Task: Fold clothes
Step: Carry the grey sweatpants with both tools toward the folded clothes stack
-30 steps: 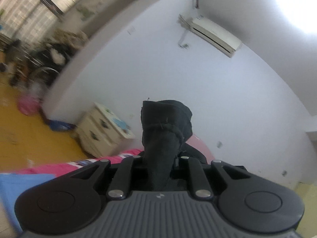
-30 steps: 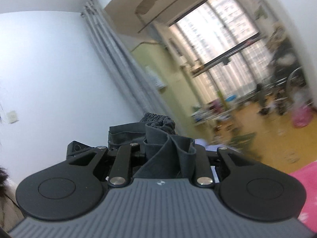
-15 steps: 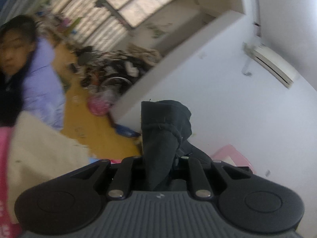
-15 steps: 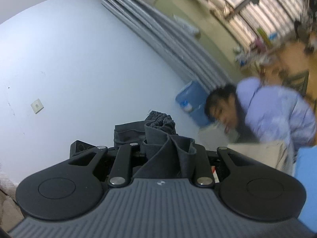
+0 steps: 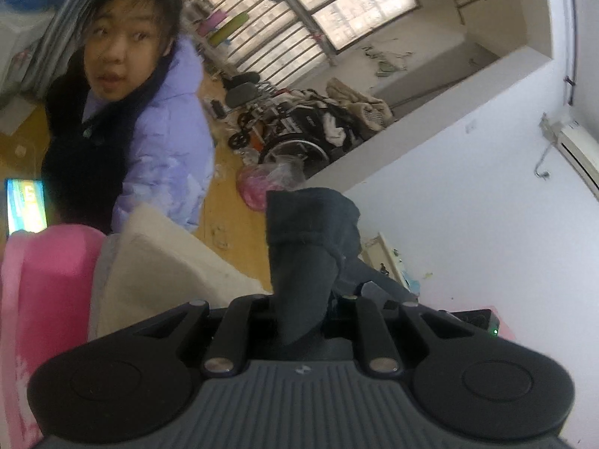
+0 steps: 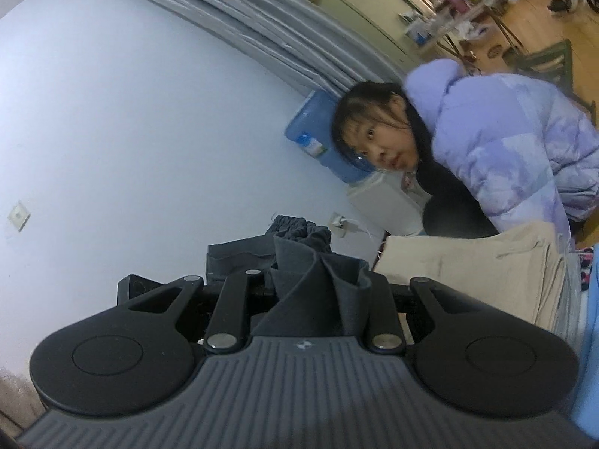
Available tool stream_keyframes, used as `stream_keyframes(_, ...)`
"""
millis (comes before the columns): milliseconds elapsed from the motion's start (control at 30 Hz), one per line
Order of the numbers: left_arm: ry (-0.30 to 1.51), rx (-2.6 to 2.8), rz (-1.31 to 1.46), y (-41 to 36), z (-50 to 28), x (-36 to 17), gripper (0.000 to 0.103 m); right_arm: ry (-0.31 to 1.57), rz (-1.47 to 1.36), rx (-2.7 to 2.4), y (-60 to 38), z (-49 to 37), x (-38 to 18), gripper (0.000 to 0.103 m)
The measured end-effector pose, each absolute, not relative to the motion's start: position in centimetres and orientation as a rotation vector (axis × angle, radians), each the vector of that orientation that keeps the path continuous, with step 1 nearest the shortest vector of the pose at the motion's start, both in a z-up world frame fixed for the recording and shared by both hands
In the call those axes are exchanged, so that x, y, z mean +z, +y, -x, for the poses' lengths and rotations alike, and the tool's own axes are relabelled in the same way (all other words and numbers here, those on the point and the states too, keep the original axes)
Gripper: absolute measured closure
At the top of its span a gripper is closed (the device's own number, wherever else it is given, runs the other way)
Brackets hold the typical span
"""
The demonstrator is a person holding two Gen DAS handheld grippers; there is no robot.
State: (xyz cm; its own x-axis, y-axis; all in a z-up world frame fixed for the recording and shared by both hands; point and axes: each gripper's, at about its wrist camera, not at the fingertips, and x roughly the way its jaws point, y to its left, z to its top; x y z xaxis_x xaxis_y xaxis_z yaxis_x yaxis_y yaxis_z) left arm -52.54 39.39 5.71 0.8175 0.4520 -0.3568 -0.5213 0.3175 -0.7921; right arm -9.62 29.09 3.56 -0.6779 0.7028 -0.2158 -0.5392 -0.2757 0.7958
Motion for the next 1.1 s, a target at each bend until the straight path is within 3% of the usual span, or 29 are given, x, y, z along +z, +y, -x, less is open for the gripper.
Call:
stream_keyframes(333,0.163,0.705,1.11,43.1,52.1,0.0,0.087,1.241,-0.128,1.89,35.3,8.9,-2.1,0.083)
stream_keyframes(533,0.195,0.728,1.087,44.4,52.0,-1.2,0.083,1.227,-0.092,1.842,37.5,8.2,-4.1,0.077)
stream_keyframes(667,0.183,0.726,1.121,45.3,52.6,-1.7,0.075,1.229,-0.15,1.771,38.0,7.0,-4.8,0.069)
stream_keyframes(700,0.174,0.717,1.136,45.5,52.8,-1.9,0.074,1.225,-0.177,1.746,37.9,6.4,-4.8,0.056)
stream_keyframes(767,0.16,0.707,1.164,46.1,53.1,-2.2,0.069,1.2,-0.238,1.689,37.4,5.2,-4.8,0.045)
stream_keyframes(967,0.044,0.726,1.278,47.4,55.0,-2.0,0.044,1.106,-0.474,1.559,33.5,-0.2,-3.6,0.044)
stream_keyframes(1100,-0.011,0.787,1.29,47.8,56.9,-1.1,0.041,1.039,-0.555,1.519,29.7,-2.9,-2.3,0.044)
